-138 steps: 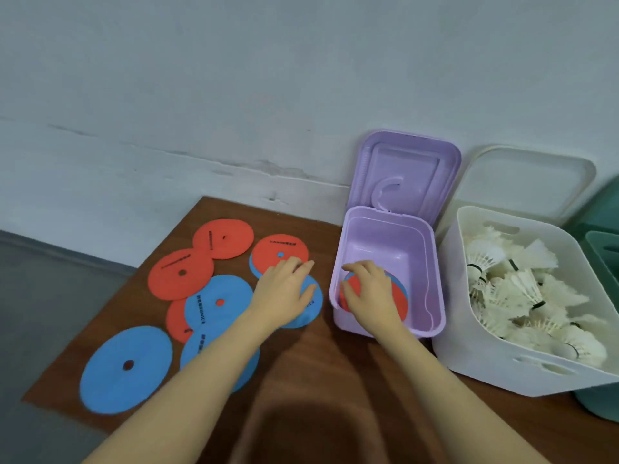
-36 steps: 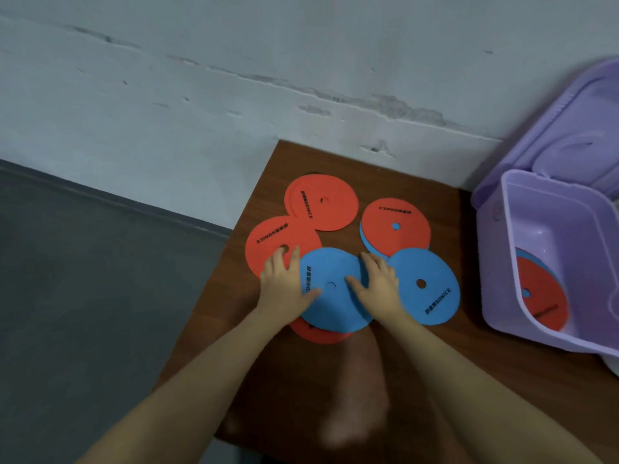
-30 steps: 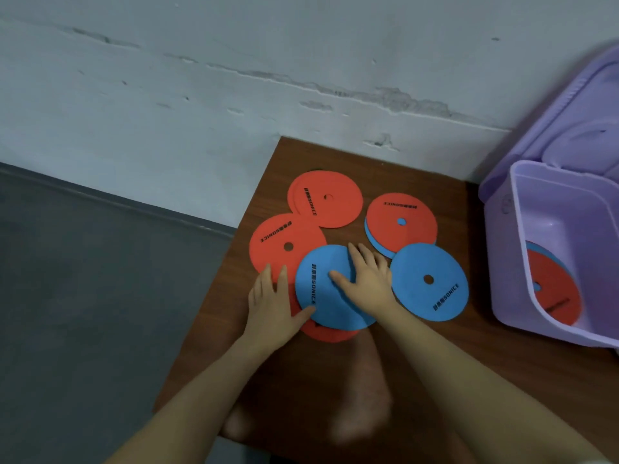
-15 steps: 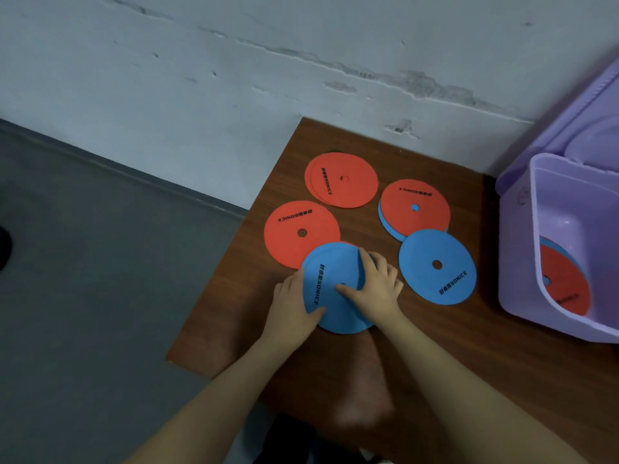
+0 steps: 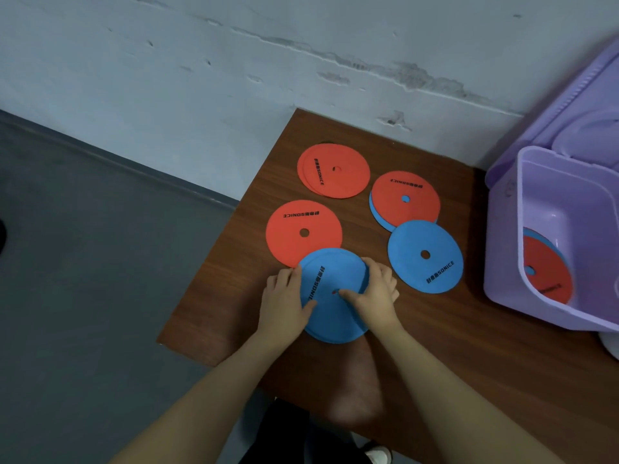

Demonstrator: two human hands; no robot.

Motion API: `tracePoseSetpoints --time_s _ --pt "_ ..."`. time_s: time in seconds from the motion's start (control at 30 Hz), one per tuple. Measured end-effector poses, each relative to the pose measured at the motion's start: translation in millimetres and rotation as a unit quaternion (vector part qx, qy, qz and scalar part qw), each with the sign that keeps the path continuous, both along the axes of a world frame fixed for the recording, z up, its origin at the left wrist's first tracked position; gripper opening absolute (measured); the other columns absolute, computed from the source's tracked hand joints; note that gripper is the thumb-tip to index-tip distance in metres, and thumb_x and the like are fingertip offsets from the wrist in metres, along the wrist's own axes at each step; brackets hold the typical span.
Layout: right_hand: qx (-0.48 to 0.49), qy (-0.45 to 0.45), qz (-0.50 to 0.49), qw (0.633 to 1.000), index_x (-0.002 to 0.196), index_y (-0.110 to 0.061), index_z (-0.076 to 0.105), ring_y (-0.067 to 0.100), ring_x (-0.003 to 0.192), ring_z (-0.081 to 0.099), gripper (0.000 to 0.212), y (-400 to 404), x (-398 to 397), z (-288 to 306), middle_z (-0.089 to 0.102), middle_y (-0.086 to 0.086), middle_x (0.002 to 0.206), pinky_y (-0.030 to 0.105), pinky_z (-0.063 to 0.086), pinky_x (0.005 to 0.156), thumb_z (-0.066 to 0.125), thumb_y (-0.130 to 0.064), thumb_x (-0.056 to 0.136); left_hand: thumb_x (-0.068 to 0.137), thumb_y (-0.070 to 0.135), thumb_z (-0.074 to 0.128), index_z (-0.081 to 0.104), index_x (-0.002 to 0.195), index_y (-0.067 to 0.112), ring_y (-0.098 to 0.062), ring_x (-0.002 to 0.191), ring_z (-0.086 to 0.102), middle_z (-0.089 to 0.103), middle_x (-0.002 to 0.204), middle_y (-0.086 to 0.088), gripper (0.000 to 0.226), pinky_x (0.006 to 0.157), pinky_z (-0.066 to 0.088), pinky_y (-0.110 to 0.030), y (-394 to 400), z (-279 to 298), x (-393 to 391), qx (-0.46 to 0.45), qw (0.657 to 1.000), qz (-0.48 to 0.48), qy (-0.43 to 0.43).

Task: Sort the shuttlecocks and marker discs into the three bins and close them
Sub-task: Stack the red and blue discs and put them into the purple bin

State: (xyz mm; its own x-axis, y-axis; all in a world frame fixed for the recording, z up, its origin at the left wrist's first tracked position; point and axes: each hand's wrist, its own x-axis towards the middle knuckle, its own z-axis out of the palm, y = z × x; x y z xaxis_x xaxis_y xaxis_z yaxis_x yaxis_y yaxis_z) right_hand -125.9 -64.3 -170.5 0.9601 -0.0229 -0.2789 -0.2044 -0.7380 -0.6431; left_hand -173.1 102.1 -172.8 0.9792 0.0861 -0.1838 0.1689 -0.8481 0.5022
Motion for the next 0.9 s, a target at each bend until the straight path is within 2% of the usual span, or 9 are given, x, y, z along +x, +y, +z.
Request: tracePoseSetpoints --time_s 0.07,0.13,0.23,0.4,0.5,0.57,0.67,0.8,0.9 --pt "0.033 -0.006 -0.015 0.999 0.13 -0.023 0.041 0.021 0.122 0.036 0.062 2 0 1 0.044 -0.001 0.128 0.037 0.019 0.103 0.072 -0.023 0.076 0.084 0.036 0.064 0.023 0.145 0.017 -0.02 0.113 0.037 0.04 0.129 -0.002 0.076 0.093 0.036 -0.03 1 2 4 -0.003 1.0 -0.001 0.005" --pt "0.063 -0.012 -0.028 0.998 0.125 -0.023 0.044 0.017 0.118 0.043 0.053 1 2 3 0.051 -0.008 0.118 0.029 0.017 0.098 0.069 -0.016 0.079 0.081 0.035 0.067 0.024 0.144 0.019 -0.02 0.11 0.038 0.042 0.125 -0.002 0.078 0.09 0.039 -0.03 4 4 9 -0.01 1.0 -0.009 0.013" --pt "0.068 -0.022 -0.041 0.997 0.119 -0.025 0.048 0.018 0.114 0.045 0.044 -1 5 5 0.053 -0.015 0.109 0.021 0.015 0.088 0.067 -0.015 0.081 0.08 0.041 0.066 0.025 0.144 0.02 -0.021 0.112 0.038 0.041 0.125 -0.004 0.079 0.088 0.039 -0.03 12 6 16 -0.011 0.999 -0.025 0.018" --pt "0.045 -0.036 -0.033 0.998 0.126 -0.025 0.048 0.016 0.119 0.038 0.048 -1 10 3 0.054 -0.009 0.125 0.023 0.018 0.093 0.066 -0.017 0.082 0.09 0.049 0.048 0.024 0.145 0.016 -0.029 0.127 0.029 0.03 0.143 -0.014 0.068 0.101 0.031 -0.04 29 10 47 0.059 0.998 -0.025 -0.017" --pt "0.052 -0.035 -0.033 0.997 0.127 -0.024 0.05 0.016 0.12 0.04 0.05 0 17 0 0.053 -0.006 0.125 0.033 0.027 0.105 0.067 -0.014 0.081 0.092 0.05 0.043 0.013 0.148 0.019 -0.033 0.138 0.014 0.013 0.153 -0.014 0.07 0.11 0.019 -0.045 35 10 76 0.067 0.997 -0.039 0.027" --pt "0.054 -0.043 -0.032 0.997 0.127 -0.025 0.049 0.018 0.12 0.042 0.052 1 23 0 0.053 -0.006 0.125 0.039 0.031 0.106 0.067 -0.013 0.08 0.093 0.049 0.041 0.01 0.148 0.021 -0.033 0.141 0.007 0.006 0.155 -0.013 0.069 0.112 0.014 -0.046 38 6 94 0.069 0.995 -0.043 0.05" --pt "0.032 -0.06 -0.012 0.998 0.129 -0.025 0.048 0.012 0.119 0.039 0.053 1 32 1 0.051 -0.007 0.125 0.026 0.02 0.099 0.065 -0.011 0.081 0.094 0.047 0.04 0.01 0.148 0.019 -0.033 0.142 0.001 0.0 0.155 -0.016 0.068 0.113 0.009 -0.047 40 -2 112 0.077 0.995 -0.037 0.057" --pt "-0.051 -0.065 0.01 0.997 0.13 -0.025 0.049 0.017 0.118 0.036 0.05 4 40 -1 0.044 -0.004 0.124 0.026 0.015 0.091 0.065 -0.024 0.083 0.088 0.048 0.052 0.013 0.147 0.021 -0.036 0.141 0.003 0.004 0.154 -0.017 0.076 0.112 0.009 -0.048 41 -6 122 0.072 0.997 -0.017 0.03" --pt "-0.082 -0.066 0.04 0.994 0.137 -0.027 0.041 0.019 0.124 0.031 0.052 17 49 0 0.039 -0.005 0.134 0.031 0.015 0.096 0.056 -0.037 0.089 0.08 0.059 0.057 0.01 0.147 0.023 -0.035 0.141 0.001 0.003 0.154 -0.017 0.09 0.112 0.007 -0.049 50 -9 125 0.066 0.997 0.018 0.038"
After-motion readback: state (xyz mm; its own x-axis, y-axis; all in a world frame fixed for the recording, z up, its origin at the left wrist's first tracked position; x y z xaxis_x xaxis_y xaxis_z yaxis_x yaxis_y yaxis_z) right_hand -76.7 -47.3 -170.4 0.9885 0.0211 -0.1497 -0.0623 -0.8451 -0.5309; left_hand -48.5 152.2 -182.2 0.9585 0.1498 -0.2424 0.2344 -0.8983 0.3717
